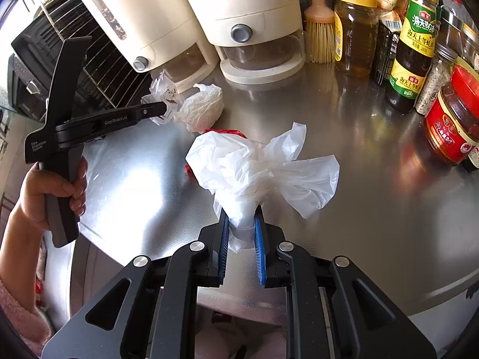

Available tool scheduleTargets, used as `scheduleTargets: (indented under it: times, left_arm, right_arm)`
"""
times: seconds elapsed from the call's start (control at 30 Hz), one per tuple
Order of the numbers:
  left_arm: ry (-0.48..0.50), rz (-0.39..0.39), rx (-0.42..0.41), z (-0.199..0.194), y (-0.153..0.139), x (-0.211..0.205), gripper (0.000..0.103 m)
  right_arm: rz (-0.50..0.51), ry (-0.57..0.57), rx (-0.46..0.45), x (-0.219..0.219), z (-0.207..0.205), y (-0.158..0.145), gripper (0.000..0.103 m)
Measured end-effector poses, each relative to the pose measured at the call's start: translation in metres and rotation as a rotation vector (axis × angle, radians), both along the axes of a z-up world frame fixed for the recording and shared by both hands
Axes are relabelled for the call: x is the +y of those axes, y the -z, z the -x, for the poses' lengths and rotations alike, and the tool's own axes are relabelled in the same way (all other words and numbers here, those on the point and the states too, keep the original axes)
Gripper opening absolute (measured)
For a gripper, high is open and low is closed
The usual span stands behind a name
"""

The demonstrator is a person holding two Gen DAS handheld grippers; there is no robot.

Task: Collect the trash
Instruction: 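Grasp the clear plastic wrapper with the left tool while the right tool holds the white bag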

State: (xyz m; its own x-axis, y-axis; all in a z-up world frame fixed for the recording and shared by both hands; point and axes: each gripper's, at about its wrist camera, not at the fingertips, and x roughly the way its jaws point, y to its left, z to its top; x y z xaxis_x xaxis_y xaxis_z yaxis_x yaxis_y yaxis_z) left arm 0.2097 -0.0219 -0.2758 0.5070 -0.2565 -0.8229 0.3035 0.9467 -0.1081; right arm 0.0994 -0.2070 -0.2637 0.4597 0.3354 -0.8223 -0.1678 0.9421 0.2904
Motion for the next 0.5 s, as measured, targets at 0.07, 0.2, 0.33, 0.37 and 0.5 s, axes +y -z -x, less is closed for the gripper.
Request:
scheduleTargets:
  times: [0.07,0.2,0.33,0.37,0.5]
  left_arm:
    - [-0.005,0.003,-0.018,0.019,-0.008,0.002,0.006]
    - [-0.008,0.006,-0.025,0.059,-0.021,0.005,0.006]
    - [-0.004,0.024,-0.019,0.101,-0.029,0.003,0.006]
    - [0.000,0.030,-0.017,0.111,-0.030,0.002,0.006]
    - [0.018,0.024,-0.012,0.150,-0.032,-0.004,0.007]
  right_arm:
    - [0.000,-0.003,-0.031,0.002,0.009,-0.004,0.017]
    - [-0.009,-0.013,-0.054,0.004,0.029,-0.010,0.017]
    - [-0.015,-0.039,-0.057,0.008,0.055,-0.015,0.017]
    - [-0.022,-0.040,-0.055,0.007,0.062,-0.016,0.017]
    - [-0.019,-0.048,-0.051,0.005,0.089,-0.017,0.017]
